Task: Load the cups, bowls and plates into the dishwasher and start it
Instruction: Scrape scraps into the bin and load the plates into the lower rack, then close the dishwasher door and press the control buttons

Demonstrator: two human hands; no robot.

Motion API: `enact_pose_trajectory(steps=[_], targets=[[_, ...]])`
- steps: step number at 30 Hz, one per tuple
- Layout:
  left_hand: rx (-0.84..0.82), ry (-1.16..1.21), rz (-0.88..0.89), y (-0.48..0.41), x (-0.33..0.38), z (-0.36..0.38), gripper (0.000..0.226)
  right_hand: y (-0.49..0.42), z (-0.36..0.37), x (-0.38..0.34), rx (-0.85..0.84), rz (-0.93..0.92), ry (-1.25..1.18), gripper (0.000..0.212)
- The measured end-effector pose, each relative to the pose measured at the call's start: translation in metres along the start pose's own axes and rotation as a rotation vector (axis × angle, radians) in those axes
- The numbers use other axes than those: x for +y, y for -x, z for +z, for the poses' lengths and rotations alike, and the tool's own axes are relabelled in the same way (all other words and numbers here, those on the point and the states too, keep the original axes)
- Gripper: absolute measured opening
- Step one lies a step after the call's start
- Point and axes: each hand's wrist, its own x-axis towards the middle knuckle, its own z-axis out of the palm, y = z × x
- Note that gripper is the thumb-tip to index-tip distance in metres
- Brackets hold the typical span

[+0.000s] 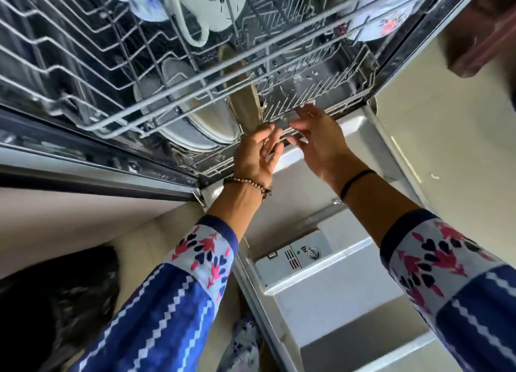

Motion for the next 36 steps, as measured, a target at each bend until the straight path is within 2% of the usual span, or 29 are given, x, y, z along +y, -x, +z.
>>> enact_pose_trajectory(steps=[4, 7, 10, 14, 18, 20, 23, 26, 30, 33, 36], targets=[[-0.021, -0.076, 0.041, -0.001, -0.006, -0.003, 0.021, 0.013, 0.003, -0.001, -0.038, -0.022, 0.074, 0.049], [-0.059, -0.153, 0.078, 0.002, -0.022, -0.007, 0.03, 0.021, -0.006, 0.009, -0.029, -0.019, 0.031, 0.038], [-0.06, -0.226, 0.071, 0.015, -0.046, -0.015, 0.029, 0.033, -0.021, 0.027, 0.027, 0.0, -0.034, 0.034], [-0.016, -0.336, 0.064, 0.038, -0.098, -0.037, 0.041, 0.058, -0.063, 0.076, 0.144, 0.044, -0.1, 0.033], [-0.007, -0.5, -0.057, 0.061, -0.171, -0.07, 0.033, 0.101, -0.124, 0.147, 0.301, 0.13, -0.179, 0.035], [-0.027, -0.628, -0.118, 0.071, -0.205, -0.091, 0.037, 0.131, -0.154, 0.184, 0.358, 0.158, -0.215, 0.031], [-0.125, -0.887, -0.226, 0.092, -0.268, -0.123, 0.04, 0.181, -0.213, 0.237, 0.505, 0.218, -0.269, 0.028], [-0.288, -1.286, -0.253, 0.1, -0.318, -0.156, 0.058, 0.223, -0.256, 0.274, 0.661, 0.277, -0.254, 0.02], [-0.581, -1.812, -0.134, 0.1, -0.363, -0.172, 0.072, 0.259, -0.303, 0.31, 0.794, 0.276, -0.213, 0.021], [-0.77, -2.053, 0.029, 0.093, -0.387, -0.167, 0.075, 0.262, -0.332, 0.337, 0.851, 0.332, -0.151, 0.023], [-0.913, -2.168, 0.167, 0.083, -0.407, -0.161, 0.079, 0.252, -0.349, 0.352, 0.816, 0.38, -0.13, 0.042]])
